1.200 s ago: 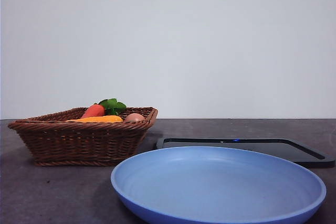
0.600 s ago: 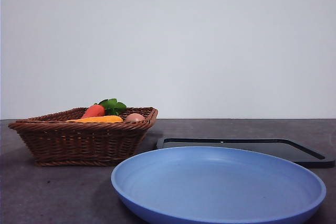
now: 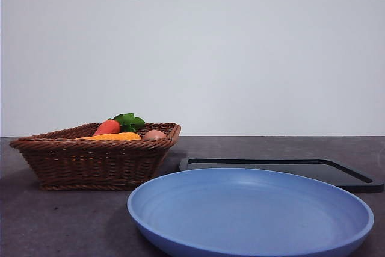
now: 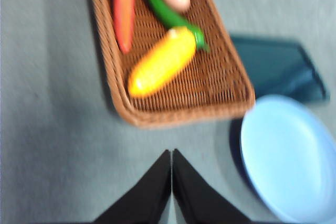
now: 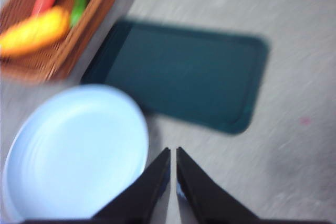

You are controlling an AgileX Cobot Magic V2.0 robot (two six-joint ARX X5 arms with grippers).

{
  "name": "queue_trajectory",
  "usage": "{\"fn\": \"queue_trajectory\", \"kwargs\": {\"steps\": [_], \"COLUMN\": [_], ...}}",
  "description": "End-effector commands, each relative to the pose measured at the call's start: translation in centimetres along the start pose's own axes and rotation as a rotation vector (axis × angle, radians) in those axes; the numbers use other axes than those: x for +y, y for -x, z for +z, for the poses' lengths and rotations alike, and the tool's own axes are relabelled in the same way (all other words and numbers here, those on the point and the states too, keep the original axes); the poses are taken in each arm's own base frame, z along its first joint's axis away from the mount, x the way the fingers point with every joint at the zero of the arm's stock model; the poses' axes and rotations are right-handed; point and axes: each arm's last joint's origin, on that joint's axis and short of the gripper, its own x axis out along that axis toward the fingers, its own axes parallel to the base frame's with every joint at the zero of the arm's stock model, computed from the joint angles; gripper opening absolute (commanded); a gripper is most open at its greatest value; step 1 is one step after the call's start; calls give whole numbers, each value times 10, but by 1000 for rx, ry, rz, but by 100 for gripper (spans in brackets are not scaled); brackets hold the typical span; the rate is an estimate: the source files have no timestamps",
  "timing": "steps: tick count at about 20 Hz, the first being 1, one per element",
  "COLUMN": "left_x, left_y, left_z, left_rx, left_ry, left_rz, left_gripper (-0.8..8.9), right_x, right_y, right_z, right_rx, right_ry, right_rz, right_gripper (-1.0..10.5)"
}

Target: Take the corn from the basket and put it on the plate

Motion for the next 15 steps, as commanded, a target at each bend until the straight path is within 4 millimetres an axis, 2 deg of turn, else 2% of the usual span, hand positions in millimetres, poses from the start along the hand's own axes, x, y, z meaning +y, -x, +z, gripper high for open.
{"fn": "queue_trajectory", "kwargs": {"steps": [1,5,6,7,9,10,11,15], "left_x": [-3,-4,-4,-4,-4,-4,-4,-3], "left_y": [0,-2,-2,-2,-2,-2,-2,-5], "left_z": [6,6,6,6,6,6,7,7], "left_rx": [10,18,17,16,15,15,15,29], "left_ry": [-67,-69,-70,-71,-70,-70,-67,-46], "left_rz": [-21,-26,-26,-26,-26,-26,-26,-25], "left_gripper": [6,16,45,102,280,352,383,382], "right_x": [4,4,4,4,4,4,3,0], "right_y": [-2,-9,-9,-9,-9,-9,-10,-21], "right_z": [6,8,8,8,8,8,8,9], "right_rx": [26,57,60,60,57,59,64,123], "right_ry": [53,53,50,47,25,16,8,-31], "right_rz": [30,44,44,44,36,32,32,36], "right_gripper": [3,6,42,106,259,291,294,294]}}
